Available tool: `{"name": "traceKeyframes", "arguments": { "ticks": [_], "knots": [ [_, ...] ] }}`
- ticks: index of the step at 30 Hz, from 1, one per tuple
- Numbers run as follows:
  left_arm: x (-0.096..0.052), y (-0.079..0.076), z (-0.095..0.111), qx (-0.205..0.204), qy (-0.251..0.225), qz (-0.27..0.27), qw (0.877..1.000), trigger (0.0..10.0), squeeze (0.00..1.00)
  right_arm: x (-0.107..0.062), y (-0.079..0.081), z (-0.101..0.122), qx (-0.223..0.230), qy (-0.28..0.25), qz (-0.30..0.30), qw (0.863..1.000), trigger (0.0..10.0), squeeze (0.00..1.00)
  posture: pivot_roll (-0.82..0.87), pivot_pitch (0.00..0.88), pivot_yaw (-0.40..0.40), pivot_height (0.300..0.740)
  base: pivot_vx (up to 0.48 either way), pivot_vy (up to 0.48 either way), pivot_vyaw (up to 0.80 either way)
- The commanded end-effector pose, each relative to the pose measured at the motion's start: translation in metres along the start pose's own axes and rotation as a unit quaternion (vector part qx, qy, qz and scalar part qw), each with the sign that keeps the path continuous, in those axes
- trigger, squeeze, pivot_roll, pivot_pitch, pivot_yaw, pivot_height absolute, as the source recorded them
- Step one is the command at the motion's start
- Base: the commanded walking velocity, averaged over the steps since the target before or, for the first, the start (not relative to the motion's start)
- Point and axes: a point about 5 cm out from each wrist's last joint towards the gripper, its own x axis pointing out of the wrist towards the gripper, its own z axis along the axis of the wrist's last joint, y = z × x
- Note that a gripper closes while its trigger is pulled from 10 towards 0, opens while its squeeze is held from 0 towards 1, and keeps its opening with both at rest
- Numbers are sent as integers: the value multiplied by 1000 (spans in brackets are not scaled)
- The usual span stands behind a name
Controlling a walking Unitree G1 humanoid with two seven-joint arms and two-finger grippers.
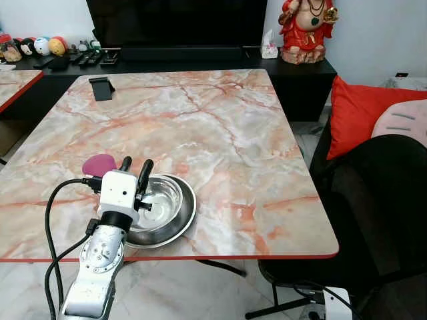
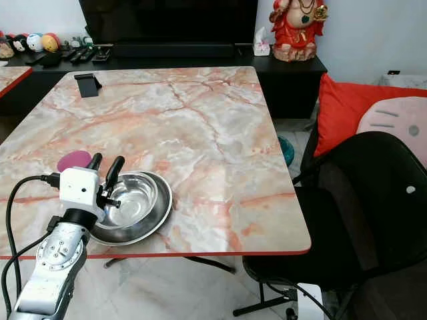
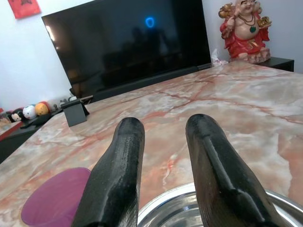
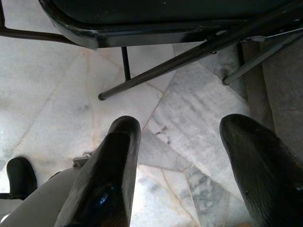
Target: Setting the table
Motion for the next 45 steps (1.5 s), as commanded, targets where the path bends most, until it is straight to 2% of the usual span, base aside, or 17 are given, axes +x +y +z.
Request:
{"name": "traceKeyframes", "arguments": {
  "ticks": [1,5,8,35,45],
  "knots": [
    [3,3,6,-1,-9,9,1000,10000,0,0,-1,1,6,2,-1,1000,10000,0,-34,0,15,740,0,0,0],
    [3,3,6,-2,-10,12,1000,10000,0,0,-1,1,6,2,-1,1000,10000,0,-30,0,13,740,0,-244,0],
    [3,3,6,-2,-10,13,1000,10000,0,0,-1,1,6,2,-1,1000,10000,0,-32,0,14,740,0,347,0],
    [7,0,8,-4,-17,5,1000,10000,0,0,1,0,7,1,2,1000,10000,0,-35,0,24,740,0,0,0],
    [8,0,8,-5,-17,5,1000,10000,0,0,1,0,5,2,3,1000,10000,0,-32,0,21,740,0,370,0]
  ]
}}
